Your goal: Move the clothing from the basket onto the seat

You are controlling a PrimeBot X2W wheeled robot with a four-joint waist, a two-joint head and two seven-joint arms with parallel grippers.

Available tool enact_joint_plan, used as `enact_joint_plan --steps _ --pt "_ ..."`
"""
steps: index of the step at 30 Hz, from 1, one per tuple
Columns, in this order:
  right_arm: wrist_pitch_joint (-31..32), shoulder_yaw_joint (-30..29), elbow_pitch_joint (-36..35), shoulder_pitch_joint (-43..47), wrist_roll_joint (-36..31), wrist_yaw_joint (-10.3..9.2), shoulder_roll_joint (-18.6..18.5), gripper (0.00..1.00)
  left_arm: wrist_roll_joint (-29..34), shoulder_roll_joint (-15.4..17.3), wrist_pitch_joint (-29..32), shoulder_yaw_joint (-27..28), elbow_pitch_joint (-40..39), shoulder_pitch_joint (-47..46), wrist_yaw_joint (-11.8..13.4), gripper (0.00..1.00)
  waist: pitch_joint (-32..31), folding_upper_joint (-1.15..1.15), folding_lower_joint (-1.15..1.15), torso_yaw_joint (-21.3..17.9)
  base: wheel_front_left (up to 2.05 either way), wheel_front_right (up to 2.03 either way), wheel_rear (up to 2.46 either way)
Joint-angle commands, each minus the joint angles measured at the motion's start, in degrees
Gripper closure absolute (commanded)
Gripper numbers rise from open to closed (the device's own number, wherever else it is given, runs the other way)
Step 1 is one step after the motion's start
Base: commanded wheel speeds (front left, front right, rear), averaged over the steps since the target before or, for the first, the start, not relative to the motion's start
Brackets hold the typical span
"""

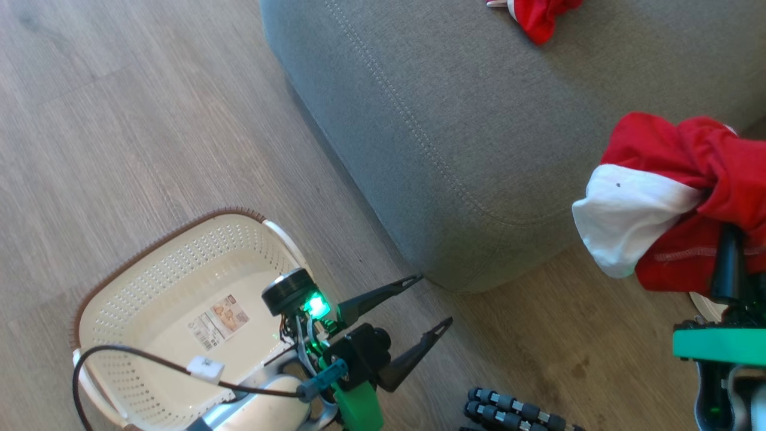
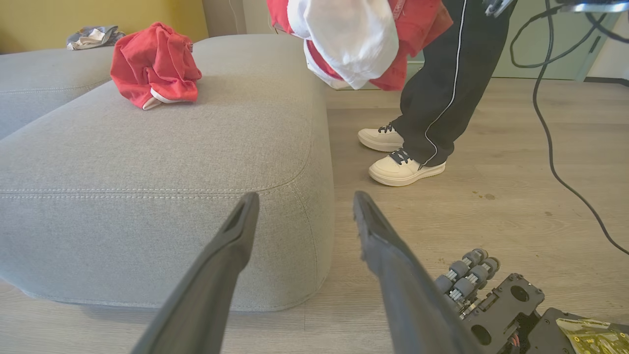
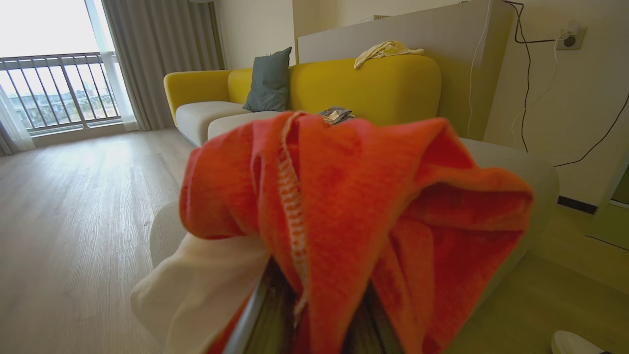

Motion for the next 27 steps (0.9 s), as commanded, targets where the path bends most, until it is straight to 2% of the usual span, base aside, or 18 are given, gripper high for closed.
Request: enact_joint_plan --steps 1,10,18,27 --pt "-0.38 0.78 -2.28 0.46 0.11 -0.01 -0.74 1.0 -0.35 0.43 -0.28 1.93 -2.17 -0.75 -0.04 0.0 0.07 0.0 0.0 0.02 0.0 0.0 0.0" --pt "-0.38 0.26 -3.6 -4.97 -1.03 -0.01 -0.73 1.0 -0.17 1.49 -0.28 3.56 -2.6 -0.48 -0.04 0.0 1.51 0.0 0.0 0.32 0.0 0.0 0.0" --pt "-0.38 1.25 -4.58 -17.01 -7.12 -0.01 -0.92 1.0 1.53 4.24 -0.28 6.55 -4.44 0.38 -0.04 0.0 6.5 0.0 0.0 0.45 0.0 0.0 0.0" --pt "-0.38 -1.94 -1.02 -35.43 -8.25 -0.01 -7.07 1.0 3.3 9.06 -0.28 3.85 -5.67 -1.25 -0.04 0.0 13.26 0.0 0.0 2.78 0.0 0.0 0.0"
